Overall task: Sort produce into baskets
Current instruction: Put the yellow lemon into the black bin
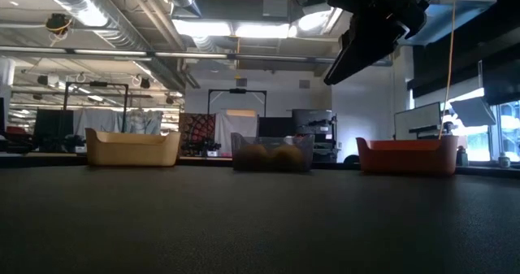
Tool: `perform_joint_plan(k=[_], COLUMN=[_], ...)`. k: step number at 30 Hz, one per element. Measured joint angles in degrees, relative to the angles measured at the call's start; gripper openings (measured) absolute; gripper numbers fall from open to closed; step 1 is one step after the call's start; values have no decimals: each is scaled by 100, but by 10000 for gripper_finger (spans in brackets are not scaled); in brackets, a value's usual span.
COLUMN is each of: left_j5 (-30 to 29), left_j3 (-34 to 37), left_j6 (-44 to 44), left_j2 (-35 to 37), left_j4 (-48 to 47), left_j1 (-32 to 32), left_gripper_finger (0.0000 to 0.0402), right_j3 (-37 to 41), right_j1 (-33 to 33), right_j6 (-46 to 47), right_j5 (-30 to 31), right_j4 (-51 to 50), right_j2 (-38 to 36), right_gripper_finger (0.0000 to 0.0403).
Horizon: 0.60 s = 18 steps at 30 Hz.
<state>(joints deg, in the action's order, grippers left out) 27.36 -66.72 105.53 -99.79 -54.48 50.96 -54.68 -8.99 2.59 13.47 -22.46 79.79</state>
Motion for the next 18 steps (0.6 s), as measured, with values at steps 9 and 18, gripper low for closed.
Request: perform_joint_plan(k=[9,18], left_j5=[394,425], left_j3=[0,257], left_j6=[-45,102], left_j2=[-493,-559], left_j4=[17,18], left_j1=[110,260], left_gripper_finger=[388,384], right_j3=[-2,0], right_j1=[0,0], right_j6=[-7,-9], right_j5=[-59,-61], right_j4=[-7,-9], right_j2=[2,2], right_gripper_finger=[204,204])
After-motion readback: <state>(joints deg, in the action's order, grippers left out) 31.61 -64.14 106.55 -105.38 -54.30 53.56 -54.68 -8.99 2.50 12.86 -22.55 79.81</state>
